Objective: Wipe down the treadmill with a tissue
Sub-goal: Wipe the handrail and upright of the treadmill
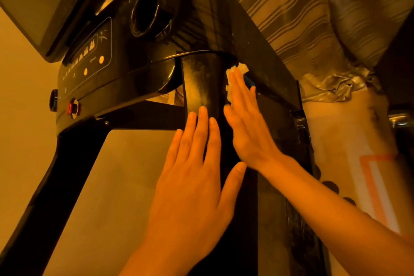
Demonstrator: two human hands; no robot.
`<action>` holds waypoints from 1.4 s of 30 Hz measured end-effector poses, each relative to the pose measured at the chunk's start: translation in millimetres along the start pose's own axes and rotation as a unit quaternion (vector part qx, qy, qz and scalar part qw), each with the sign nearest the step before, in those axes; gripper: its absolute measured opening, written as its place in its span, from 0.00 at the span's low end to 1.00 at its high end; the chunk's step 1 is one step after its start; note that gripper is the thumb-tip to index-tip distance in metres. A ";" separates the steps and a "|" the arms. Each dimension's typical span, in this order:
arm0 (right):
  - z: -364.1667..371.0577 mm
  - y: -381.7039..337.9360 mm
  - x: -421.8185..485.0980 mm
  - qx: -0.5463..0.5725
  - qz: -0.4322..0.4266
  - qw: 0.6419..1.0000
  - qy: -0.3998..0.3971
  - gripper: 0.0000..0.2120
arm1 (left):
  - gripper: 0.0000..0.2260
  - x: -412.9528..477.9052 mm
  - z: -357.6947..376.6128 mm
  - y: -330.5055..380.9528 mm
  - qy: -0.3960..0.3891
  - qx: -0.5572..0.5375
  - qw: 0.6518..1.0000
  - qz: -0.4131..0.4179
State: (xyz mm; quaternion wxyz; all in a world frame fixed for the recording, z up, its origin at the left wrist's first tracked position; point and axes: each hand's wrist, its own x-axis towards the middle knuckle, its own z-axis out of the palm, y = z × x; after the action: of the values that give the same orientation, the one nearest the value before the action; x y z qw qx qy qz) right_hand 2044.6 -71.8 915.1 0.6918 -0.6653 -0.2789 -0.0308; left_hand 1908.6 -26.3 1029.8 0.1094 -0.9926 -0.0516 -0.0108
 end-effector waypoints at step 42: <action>-35.9 33.0 34.1 0.044 0.170 0.984 -0.041 0.23 | 0.34 0.6 0.9 -1.9 0.017 0.028 0.999 -0.005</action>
State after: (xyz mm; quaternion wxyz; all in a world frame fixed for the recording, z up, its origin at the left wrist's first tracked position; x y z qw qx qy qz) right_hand 2099.4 -90.5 901.3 0.7035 -0.6727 -0.1909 0.1270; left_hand 1909.1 -24.2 1029.3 0.1383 -0.9885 -0.0547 -0.0265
